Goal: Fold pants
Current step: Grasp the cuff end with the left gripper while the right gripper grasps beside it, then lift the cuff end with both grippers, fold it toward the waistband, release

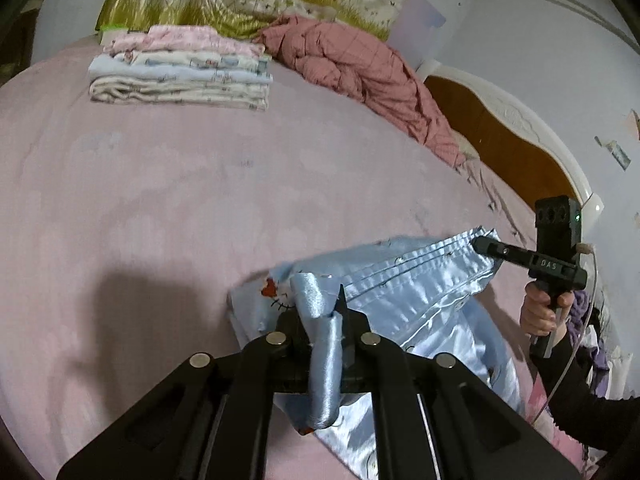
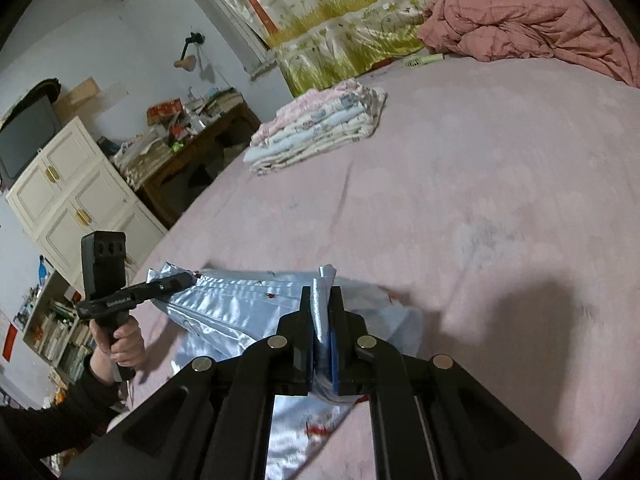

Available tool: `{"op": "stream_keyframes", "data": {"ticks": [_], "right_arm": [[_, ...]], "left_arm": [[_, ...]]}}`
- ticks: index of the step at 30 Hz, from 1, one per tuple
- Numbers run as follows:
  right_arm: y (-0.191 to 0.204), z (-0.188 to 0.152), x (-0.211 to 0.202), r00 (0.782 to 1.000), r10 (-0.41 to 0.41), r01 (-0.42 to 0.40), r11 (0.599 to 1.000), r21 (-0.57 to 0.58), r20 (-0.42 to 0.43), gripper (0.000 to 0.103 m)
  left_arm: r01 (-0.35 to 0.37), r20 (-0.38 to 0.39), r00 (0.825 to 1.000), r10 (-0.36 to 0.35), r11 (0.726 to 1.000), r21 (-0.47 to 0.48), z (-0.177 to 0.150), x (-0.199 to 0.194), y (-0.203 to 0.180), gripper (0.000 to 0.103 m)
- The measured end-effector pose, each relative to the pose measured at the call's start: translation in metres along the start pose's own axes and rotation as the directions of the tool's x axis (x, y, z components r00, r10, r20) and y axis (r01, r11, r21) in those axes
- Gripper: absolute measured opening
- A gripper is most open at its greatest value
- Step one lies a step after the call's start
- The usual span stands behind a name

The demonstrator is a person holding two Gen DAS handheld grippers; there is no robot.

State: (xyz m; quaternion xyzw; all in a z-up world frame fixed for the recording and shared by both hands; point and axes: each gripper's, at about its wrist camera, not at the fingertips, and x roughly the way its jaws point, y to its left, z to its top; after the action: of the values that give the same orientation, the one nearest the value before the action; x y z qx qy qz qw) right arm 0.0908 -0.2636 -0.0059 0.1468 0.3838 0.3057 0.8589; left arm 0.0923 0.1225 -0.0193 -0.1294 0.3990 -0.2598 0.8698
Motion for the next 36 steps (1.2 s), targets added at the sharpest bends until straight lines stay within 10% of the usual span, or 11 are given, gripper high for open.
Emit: {"op": "stream_keyframes", "data": {"ticks": [10,14,16,18,19,36], "right_arm": [[0.001,-0.020,0.005,0.998,-0.038,0.037,0.999,-0.003,-0.043,0.007],[-0.001,-0.012,0.015,0.996,-0.045,0.047,0.999,0.021,-0.077,0.037],[-0.001,-0.009,0.018,0.996,-0.045,0.048,0.998,0.032,-0.073,0.037],[-0.001,-0.010,0.020,0.996,-0.056,0.059,0.998,0.037,-0.072,0.030],[-0.001,-0.011,0.020,0.996,-0.057,0.060,0.997,0.041,-0.070,0.010],[0.035,-0.061,-0.030,0.995,-0.050,0.034,0.984,-0.177,-0.089,0.006]], "left_arm": [[-0.002,-0.034,0.999,0.002,1.000,-0.018,-0.010,0.005,0.004,0.049],[-0.001,-0.027,1.000,0.000,0.999,-0.040,-0.006,0.003,0.001,0.051],[-0.002,-0.018,1.000,0.001,0.999,-0.050,-0.004,0.002,0.002,0.049],[-0.013,0.002,1.000,0.013,0.999,-0.037,-0.004,-0.002,0.001,0.012],[-0.015,-0.005,1.000,0.015,1.000,-0.026,-0.004,-0.002,-0.001,0.005],[0.014,-0.079,0.997,-0.009,0.998,0.064,-0.056,-0.042,-0.029,0.007]]}}
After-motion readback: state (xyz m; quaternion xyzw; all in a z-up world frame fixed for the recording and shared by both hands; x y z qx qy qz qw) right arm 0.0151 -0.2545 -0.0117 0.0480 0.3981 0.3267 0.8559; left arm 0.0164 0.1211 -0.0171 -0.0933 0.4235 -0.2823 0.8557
